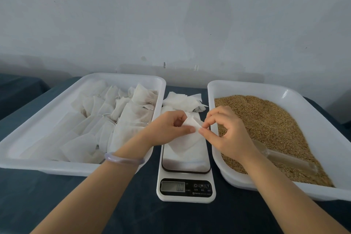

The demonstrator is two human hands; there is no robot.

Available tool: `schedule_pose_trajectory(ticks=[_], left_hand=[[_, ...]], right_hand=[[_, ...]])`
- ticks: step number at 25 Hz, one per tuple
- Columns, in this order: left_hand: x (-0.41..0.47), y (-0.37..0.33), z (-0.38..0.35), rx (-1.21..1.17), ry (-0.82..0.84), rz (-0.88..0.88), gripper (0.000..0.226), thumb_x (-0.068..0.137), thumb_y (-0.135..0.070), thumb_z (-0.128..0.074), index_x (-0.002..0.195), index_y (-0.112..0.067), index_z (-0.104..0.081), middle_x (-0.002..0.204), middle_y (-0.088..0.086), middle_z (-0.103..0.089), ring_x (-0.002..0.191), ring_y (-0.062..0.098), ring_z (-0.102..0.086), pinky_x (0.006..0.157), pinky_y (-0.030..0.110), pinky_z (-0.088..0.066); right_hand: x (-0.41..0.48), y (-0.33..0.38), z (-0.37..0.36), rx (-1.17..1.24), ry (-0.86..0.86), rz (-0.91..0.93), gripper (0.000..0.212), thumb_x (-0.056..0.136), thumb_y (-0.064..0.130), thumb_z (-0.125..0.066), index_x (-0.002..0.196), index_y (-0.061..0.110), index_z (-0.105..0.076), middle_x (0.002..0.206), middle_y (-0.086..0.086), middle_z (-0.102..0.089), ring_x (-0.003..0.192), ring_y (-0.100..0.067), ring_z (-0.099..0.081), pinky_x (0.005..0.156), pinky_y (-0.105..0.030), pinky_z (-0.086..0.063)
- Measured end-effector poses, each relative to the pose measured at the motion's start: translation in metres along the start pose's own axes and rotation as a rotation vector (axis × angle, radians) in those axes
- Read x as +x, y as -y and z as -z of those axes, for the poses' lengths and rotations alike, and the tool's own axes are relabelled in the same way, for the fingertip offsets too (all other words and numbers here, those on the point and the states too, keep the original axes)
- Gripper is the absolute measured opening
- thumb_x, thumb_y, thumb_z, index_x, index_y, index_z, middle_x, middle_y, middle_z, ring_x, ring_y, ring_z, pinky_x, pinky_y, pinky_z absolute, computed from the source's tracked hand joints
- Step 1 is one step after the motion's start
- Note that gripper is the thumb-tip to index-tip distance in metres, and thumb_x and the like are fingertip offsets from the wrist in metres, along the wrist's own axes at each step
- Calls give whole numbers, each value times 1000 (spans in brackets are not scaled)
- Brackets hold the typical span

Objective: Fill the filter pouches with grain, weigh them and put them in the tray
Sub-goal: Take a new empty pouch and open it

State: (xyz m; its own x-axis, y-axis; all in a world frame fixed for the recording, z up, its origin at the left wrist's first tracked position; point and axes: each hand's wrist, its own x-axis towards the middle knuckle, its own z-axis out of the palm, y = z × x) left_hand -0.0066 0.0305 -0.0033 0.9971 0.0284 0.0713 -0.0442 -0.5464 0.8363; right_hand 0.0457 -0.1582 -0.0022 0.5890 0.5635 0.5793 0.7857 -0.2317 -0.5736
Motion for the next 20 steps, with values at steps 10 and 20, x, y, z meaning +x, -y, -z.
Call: schedule_pose_trajectory(ticks=[10, 20], left_hand=[[-2, 0, 3, -149, 50, -36, 10, 86, -16, -68, 85, -21, -59, 75, -4, -58, 71, 17, -48, 62, 25, -38], [-4, -6, -5, 503, 103, -197, 88, 62, -41, -84, 130, -11, -36, 123, -5, -48, 110, 13, -47, 91, 23, -37]], right_hand=[[-2, 1, 1, 209, 335, -199, 15, 80, 28, -72, 67, 26, -66, 98, 12, -60, 96, -9, -55, 84, -27, -41], [-3, 4, 2, 142, 505, -219, 48, 73, 6, -50, 116, 27, -59, 98, 21, -48, 91, 1, -50, 79, -11, -37]])
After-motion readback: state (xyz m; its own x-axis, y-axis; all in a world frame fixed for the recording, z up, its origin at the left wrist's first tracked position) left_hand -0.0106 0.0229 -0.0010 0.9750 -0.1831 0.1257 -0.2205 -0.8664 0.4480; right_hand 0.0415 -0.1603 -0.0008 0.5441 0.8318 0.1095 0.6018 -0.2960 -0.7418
